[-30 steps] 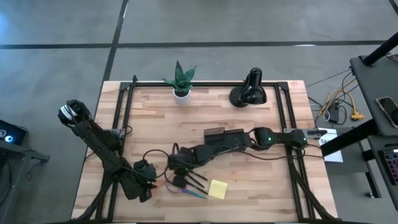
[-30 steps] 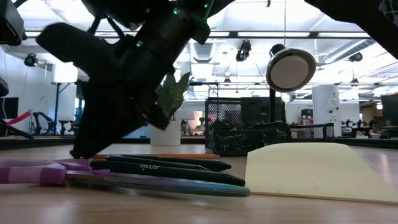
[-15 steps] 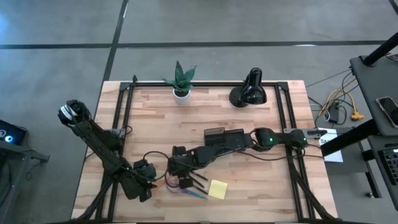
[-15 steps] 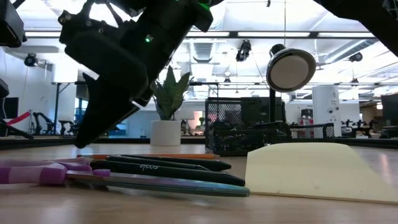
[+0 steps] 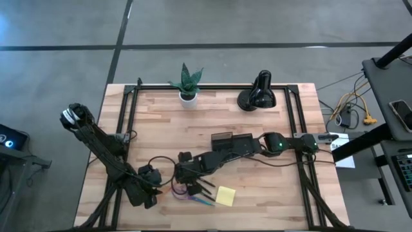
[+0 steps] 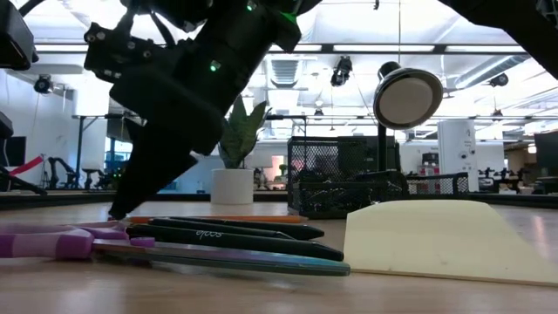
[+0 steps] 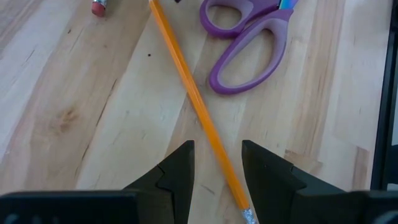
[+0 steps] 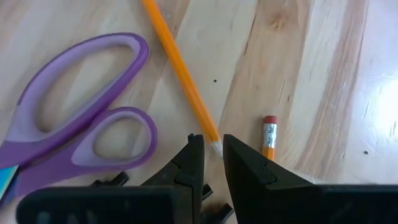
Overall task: Pick and place office supplies into organizer
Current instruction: Put the left orange pencil into the black desk organizer
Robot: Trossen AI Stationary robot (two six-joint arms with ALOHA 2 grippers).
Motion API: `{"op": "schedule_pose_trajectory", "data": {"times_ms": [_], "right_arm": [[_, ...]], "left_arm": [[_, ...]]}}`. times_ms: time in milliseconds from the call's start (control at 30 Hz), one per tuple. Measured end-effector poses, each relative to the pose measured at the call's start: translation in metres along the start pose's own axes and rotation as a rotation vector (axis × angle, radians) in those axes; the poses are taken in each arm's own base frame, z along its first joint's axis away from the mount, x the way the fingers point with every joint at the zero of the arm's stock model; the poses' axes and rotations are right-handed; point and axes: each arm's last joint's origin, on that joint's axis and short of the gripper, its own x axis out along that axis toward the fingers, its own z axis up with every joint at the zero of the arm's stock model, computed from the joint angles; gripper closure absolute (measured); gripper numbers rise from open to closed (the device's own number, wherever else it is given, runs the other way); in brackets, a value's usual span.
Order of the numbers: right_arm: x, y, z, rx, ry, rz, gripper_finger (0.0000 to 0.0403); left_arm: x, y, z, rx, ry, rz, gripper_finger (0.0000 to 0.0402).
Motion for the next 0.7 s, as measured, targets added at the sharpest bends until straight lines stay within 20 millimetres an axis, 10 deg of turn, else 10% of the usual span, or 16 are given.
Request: {"op": "schedule_pose_trajectory", "data": {"times_ms": [700], "right_arm": [[0.0087,-0.0029,-0.0090,-0.036,0.001,0.020,0.0351]], "left_arm": [[0.0000,0.0000,0.0003,-0.002,-0.007,0.001,0.0285]]}}
